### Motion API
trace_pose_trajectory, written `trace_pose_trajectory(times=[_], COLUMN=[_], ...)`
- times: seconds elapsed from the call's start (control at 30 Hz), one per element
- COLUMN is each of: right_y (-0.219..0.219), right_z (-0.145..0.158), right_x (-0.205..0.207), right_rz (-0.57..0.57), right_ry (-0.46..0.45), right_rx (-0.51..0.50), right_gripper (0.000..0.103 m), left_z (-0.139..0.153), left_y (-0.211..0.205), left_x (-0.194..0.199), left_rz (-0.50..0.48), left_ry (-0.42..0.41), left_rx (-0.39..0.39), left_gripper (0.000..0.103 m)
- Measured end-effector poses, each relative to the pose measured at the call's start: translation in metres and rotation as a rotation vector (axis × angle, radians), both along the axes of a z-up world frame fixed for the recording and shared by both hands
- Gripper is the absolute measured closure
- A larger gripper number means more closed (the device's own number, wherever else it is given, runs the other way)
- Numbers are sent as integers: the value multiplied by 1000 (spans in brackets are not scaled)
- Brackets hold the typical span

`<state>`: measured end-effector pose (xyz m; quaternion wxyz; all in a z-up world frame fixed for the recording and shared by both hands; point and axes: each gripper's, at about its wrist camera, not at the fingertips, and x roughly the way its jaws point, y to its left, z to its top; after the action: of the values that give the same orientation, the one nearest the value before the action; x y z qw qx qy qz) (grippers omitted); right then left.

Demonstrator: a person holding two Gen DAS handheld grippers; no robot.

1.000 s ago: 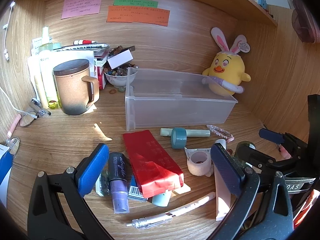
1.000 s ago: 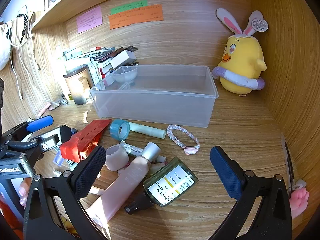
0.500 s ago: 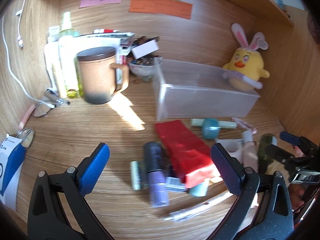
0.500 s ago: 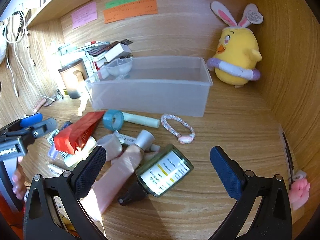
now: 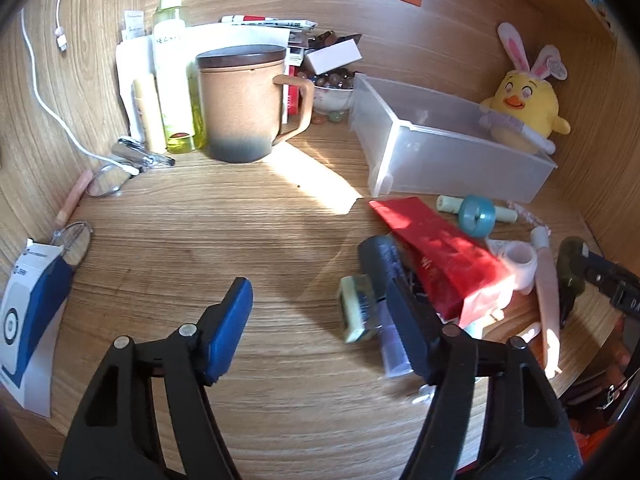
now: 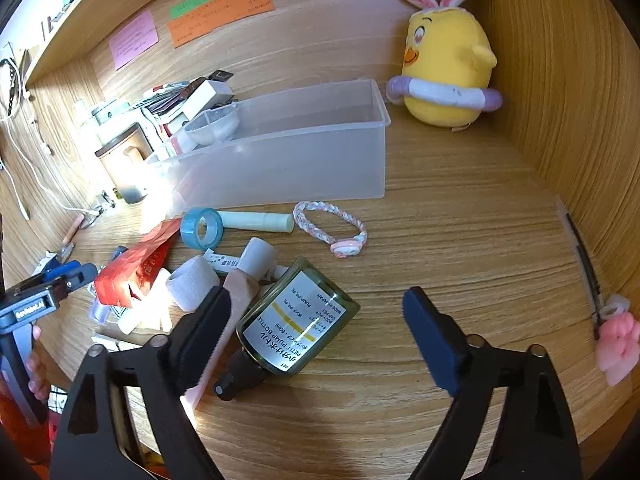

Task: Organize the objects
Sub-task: 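Grasp the green glass bottle with the right gripper while the left grasps the small eraser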

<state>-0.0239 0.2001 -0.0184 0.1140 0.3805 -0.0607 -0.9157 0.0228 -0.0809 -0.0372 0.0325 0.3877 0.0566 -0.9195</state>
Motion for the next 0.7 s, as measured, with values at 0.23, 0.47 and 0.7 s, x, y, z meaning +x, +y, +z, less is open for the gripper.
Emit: trace_pose_trajectory(times=[0.23,0.47,0.7], right_y=[1,3,1], right_z=[-7,-5,-4], right_x=[-5,-2,-1], right_rz=[2,-19,-16], right_ry=[-44,-21,3], right_rx=[-37,24,58], right_gripper=[44,48,51], left_z=[-4,-5,-9], left_y=[-3,4,1], left_x=[2,0,-4], left_rz=[-7,-47,-46], left_ry=[1,-8,-21], left_rx=[5,29,39], left_gripper=[45,49,66])
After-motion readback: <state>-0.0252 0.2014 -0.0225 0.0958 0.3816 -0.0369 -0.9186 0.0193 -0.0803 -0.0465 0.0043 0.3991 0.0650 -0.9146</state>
